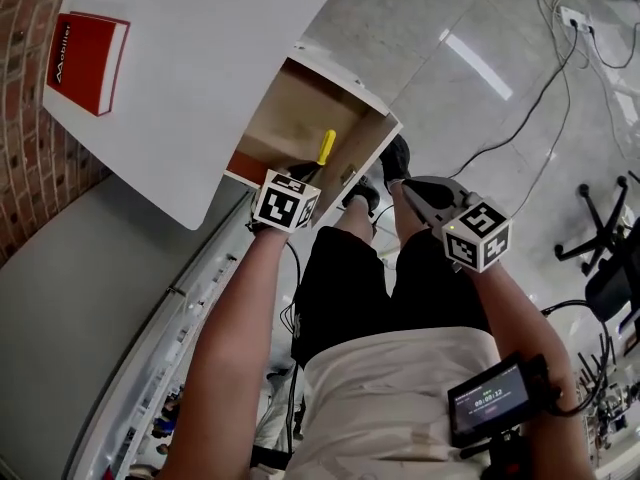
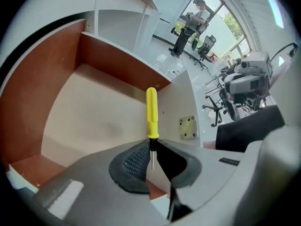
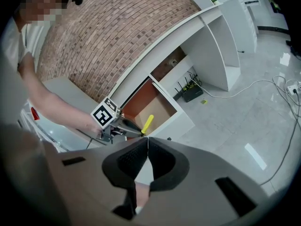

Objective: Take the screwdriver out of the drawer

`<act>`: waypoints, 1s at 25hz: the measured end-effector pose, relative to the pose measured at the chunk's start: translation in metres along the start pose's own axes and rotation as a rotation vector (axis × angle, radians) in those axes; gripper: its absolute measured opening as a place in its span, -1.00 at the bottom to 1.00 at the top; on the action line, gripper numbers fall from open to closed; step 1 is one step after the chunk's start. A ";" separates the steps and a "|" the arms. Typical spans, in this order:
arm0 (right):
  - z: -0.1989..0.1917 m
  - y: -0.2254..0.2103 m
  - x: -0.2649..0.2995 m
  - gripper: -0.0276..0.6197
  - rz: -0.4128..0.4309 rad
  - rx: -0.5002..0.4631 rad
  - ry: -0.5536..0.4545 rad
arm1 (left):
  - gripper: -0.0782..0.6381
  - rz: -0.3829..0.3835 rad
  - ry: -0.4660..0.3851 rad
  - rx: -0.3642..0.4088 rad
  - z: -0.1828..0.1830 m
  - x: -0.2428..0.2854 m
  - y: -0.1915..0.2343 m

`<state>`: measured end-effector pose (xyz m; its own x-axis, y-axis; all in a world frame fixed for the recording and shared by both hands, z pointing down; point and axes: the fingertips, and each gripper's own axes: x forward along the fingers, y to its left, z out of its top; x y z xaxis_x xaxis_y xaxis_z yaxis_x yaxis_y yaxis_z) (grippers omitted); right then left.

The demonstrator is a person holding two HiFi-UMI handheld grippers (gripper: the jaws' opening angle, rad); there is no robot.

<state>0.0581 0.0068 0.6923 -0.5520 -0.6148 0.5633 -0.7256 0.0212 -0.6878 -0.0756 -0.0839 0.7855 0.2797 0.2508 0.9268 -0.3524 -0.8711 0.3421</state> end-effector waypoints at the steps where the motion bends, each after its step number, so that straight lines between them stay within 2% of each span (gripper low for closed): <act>1: 0.001 0.002 0.000 -0.90 0.003 -0.005 0.003 | -0.66 0.003 -0.015 -0.006 0.002 -0.005 -0.002; 6: 0.011 0.008 -0.002 -0.90 0.015 -0.031 0.024 | -0.66 0.024 -0.083 -0.020 0.012 -0.026 -0.013; 17: 0.038 0.021 -0.003 -0.90 0.040 -0.089 0.062 | -0.66 0.066 -0.225 -0.111 0.023 -0.074 -0.027; 25: 0.053 0.034 -0.006 -0.90 0.063 -0.135 0.098 | -0.66 0.091 -0.294 -0.165 0.024 -0.105 -0.038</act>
<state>0.0581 -0.0309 0.6412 -0.6308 -0.5292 0.5675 -0.7332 0.1670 -0.6592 -0.0702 -0.0871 0.6715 0.4774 0.0217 0.8784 -0.5204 -0.7986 0.3025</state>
